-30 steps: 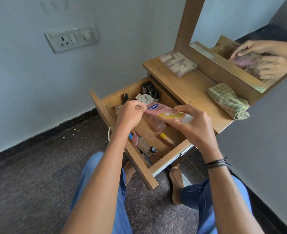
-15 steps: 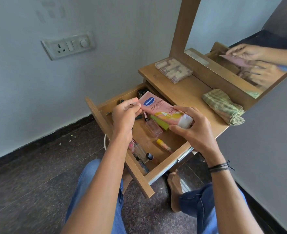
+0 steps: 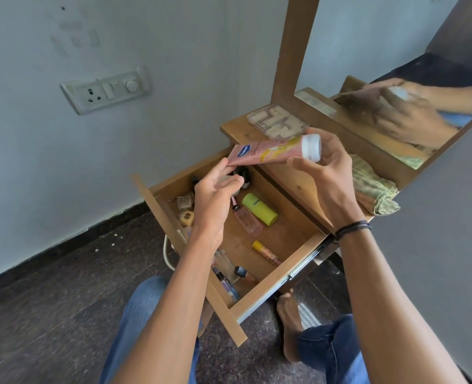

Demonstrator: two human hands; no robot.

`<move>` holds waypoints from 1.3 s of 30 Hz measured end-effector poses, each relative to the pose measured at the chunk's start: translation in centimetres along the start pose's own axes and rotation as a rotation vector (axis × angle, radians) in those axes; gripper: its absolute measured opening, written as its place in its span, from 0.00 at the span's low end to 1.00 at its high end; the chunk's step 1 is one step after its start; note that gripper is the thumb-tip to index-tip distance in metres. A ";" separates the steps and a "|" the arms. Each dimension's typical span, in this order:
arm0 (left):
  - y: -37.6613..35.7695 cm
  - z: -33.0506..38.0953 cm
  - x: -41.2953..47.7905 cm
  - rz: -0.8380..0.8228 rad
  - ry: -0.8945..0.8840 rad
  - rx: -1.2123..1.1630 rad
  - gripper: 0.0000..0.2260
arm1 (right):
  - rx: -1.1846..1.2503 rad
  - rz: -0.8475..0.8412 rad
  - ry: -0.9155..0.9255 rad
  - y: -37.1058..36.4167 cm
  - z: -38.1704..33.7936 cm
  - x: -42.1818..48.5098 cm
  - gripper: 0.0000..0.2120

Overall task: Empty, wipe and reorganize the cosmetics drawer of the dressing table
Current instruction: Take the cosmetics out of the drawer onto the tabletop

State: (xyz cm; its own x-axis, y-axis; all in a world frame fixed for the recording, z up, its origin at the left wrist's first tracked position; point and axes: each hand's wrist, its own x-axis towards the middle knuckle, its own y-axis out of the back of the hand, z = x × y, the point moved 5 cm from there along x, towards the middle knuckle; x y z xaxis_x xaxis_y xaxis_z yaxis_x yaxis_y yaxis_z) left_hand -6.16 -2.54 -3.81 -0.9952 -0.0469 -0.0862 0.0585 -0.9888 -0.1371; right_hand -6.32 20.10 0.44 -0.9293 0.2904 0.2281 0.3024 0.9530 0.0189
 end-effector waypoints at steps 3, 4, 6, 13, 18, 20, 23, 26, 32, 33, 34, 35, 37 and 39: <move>0.1 -0.1 0.1 0.023 -0.037 0.174 0.22 | 0.090 0.044 -0.014 0.2 1.5 0.3 0.29; 0.1 -0.1 0.1 0.032 -0.068 0.258 0.20 | 0.119 0.056 -0.018 0.3 1.9 0.2 0.29; 0.3 -0.1 0.3 0.046 -0.138 0.400 0.19 | 0.152 0.057 -0.030 0.3 2.3 0.2 0.28; 0.4 0.1 1.5 0.077 -0.149 0.307 0.16 | 0.246 0.052 -0.104 0.3 2.5 0.2 0.29; -1.1 1.8 3.4 0.092 -0.184 0.281 0.16 | 0.329 0.084 -0.107 0.4 2.4 0.2 0.31; -1.6 2.5 3.7 0.143 -0.251 0.381 0.14 | 0.389 0.117 -0.126 0.6 2.3 0.3 0.30; -2.4 2.7 3.3 0.173 -0.369 0.508 0.10 | 0.436 0.153 -0.117 0.7 1.9 0.4 0.28; -3.0 2.6 2.3 0.219 -0.439 0.565 0.07 | 0.410 0.137 -0.099 0.5 1.7 0.3 0.30; -4.3 1.2 1.7 0.187 -0.154 0.197 0.06 | 0.237 0.003 -0.069 -0.3 1.5 -0.1 0.31; -4.7 0.7 1.7 0.185 -0.057 0.048 0.06 | 0.210 -0.020 -0.073 -0.4 1.5 -0.1 0.29; -5.2 0.3 1.5 0.186 0.045 -0.106 0.05 | 0.182 -0.045 -0.075 -0.6 1.5 -0.2 0.28; -5.7 -0.1 1.3 0.193 0.144 -0.237 0.04 | 0.158 -0.063 -0.078 -0.7 1.5 -0.3 0.26; -6.9 -0.4 0.9 0.203 0.295 -0.411 0.04 | 0.134 -0.068 -0.087 -0.8 1.6 -0.3 0.24; -7.9 -0.3 1.2 0.207 0.346 -0.461 0.03 | 0.131 -0.046 -0.097 -0.6 1.9 -0.2 0.22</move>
State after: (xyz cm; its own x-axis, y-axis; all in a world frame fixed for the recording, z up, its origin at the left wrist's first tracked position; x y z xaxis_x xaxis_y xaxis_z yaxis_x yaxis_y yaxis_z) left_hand -7.77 5.30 -3.14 -0.8804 -0.1068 -0.4620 0.3534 -0.7975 -0.4890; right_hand -6.68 19.59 -1.43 -0.9595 0.2471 0.1350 0.2347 0.9667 -0.1017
